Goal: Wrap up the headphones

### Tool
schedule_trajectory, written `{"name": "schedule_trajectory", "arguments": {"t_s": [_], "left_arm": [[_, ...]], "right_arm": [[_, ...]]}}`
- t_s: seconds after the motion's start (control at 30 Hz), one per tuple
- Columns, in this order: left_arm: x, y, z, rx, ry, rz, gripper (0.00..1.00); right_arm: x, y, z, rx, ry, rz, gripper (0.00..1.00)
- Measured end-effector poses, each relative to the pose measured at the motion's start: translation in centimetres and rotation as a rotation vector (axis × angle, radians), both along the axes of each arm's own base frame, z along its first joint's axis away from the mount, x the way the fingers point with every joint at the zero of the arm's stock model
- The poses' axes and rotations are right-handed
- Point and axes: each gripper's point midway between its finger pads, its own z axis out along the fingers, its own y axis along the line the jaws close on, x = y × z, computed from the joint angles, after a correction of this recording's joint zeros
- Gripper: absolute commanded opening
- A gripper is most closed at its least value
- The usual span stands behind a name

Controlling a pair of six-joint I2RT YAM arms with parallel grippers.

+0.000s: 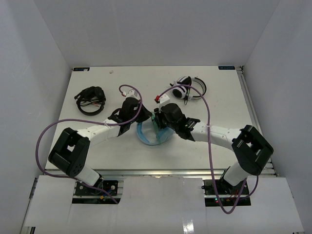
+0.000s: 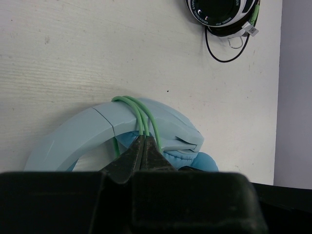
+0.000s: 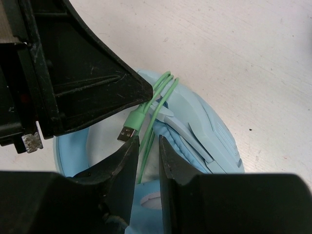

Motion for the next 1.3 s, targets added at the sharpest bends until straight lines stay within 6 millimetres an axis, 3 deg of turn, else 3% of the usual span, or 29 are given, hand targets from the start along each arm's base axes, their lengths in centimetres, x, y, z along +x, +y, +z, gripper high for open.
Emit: {"name": "schedule_trajectory", "arguments": {"t_s": [0.47, 1.3], "left_arm": [[-0.04, 0.74, -0.13, 0.032, -0.013, 0.015, 0.0], [-0.26, 0.16, -0.05, 0.028, -0.02, 0.004, 0.0]], "right_arm": [[-0.25, 0.24, 0.01, -0.001, -0.001, 0.009, 0.3], [-0.59, 1.01, -0.18, -0.004, -0.015, 0.027, 0.3]]}}
